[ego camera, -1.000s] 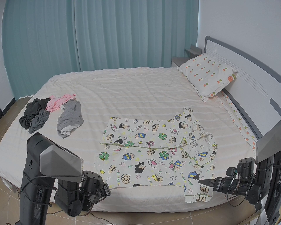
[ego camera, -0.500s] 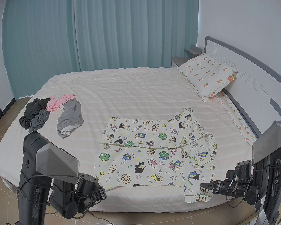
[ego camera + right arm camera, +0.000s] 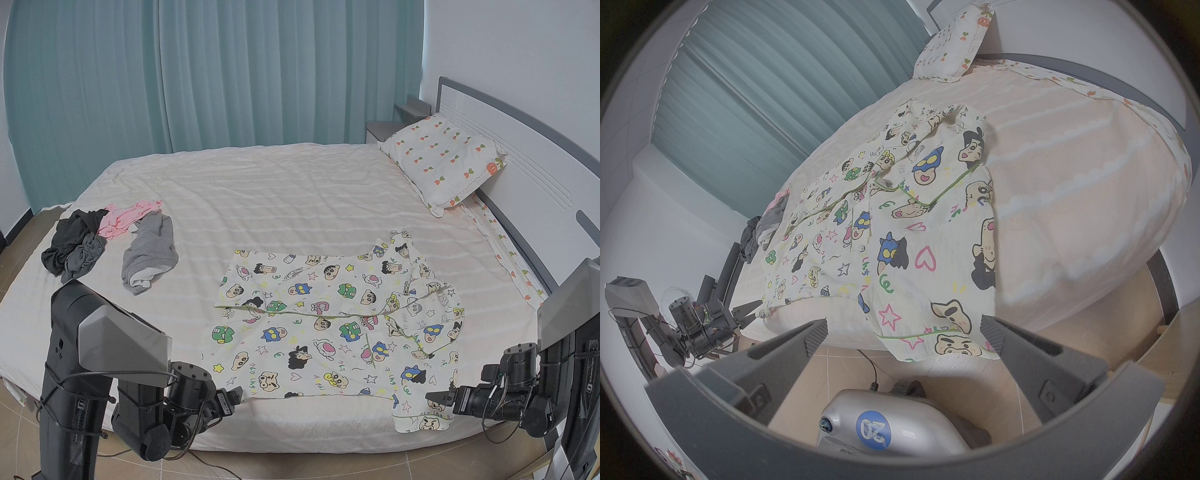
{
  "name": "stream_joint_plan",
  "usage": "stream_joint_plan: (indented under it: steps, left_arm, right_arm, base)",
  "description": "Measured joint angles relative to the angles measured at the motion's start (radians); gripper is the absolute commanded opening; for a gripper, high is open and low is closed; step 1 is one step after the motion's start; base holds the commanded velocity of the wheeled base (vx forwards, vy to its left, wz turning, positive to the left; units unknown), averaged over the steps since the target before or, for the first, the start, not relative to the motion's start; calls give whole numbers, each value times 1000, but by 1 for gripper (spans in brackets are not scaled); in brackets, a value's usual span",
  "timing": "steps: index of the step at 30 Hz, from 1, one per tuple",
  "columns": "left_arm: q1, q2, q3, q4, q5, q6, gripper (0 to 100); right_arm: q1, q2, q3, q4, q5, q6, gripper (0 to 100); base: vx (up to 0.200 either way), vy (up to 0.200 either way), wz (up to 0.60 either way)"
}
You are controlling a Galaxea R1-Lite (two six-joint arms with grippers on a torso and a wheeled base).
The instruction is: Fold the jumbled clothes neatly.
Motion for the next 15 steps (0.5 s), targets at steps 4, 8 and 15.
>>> stream_joint_plan:
  steps: [4,8,15]
  left_arm:
    - [1,13,-31,1,-17,11,100]
    - [0,22,-45,2,-52,11,100]
    - [-34,31,-94,56,-61,17,100]
  right_arm:
    - [2,-1,0,0,1,0,100]
    - [3,-2,0,0,2,0,100]
    - [6,-6,0,0,3,0,100]
  base:
    - [0,0,0]
    - [0,0,0]
    - [0,0,0]
